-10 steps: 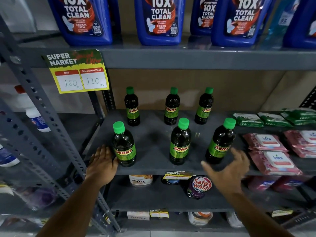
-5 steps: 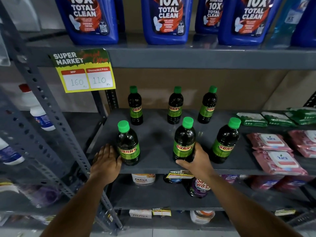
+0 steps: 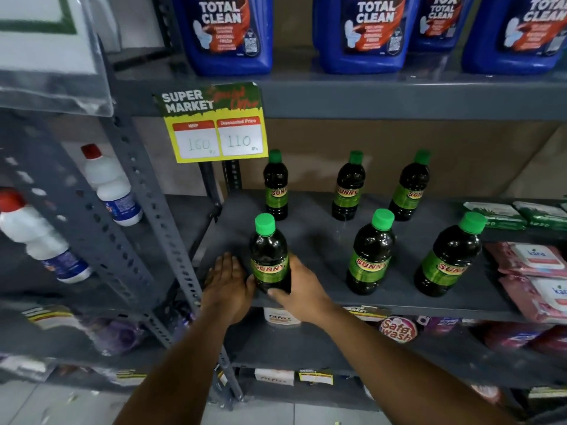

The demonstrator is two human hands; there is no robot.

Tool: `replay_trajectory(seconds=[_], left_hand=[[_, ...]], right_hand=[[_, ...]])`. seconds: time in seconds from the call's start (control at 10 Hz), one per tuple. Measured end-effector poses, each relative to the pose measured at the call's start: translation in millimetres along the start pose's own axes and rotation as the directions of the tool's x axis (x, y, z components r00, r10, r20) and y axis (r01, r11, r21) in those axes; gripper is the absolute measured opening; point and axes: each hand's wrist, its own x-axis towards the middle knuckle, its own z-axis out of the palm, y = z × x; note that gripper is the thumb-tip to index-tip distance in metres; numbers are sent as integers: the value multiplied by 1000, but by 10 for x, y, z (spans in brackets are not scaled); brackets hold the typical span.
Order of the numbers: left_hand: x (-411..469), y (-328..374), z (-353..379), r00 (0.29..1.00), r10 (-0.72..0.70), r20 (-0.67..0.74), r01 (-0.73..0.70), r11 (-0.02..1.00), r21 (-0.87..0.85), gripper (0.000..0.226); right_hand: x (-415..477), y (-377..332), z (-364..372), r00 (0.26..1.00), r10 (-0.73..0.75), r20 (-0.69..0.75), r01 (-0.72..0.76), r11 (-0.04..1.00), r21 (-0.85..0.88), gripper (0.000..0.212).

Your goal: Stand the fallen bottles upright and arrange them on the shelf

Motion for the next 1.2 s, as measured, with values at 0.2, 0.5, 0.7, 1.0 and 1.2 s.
replay_trajectory(seconds=[0.2, 0.5, 0.7, 1.0, 1.2], left_hand=[[10, -19, 6, 998, 33, -49, -34, 999, -23, 70], [-57, -55, 91, 973, 41, -228, -85, 979, -186, 72], [-317, 62, 166, 939, -71, -337, -158, 781, -605, 94], [-355, 323, 142, 951, -156, -266, -62, 748, -661, 77], [-400, 340, 194, 922, -181, -341, -60, 805, -590, 98]], right_hand=[[-5, 35, 89, 994, 5, -112, -7, 1000, -15, 76], [-762, 601, -452, 397, -141, -907, -94, 977, -193, 92], [-906, 986, -927, 684, 43, -728, -162, 982, -94, 87], [-643, 897, -857, 867, 208, -454, -207, 977, 52, 78], [-725, 866, -853, 846, 148, -512, -138, 989, 58, 94]])
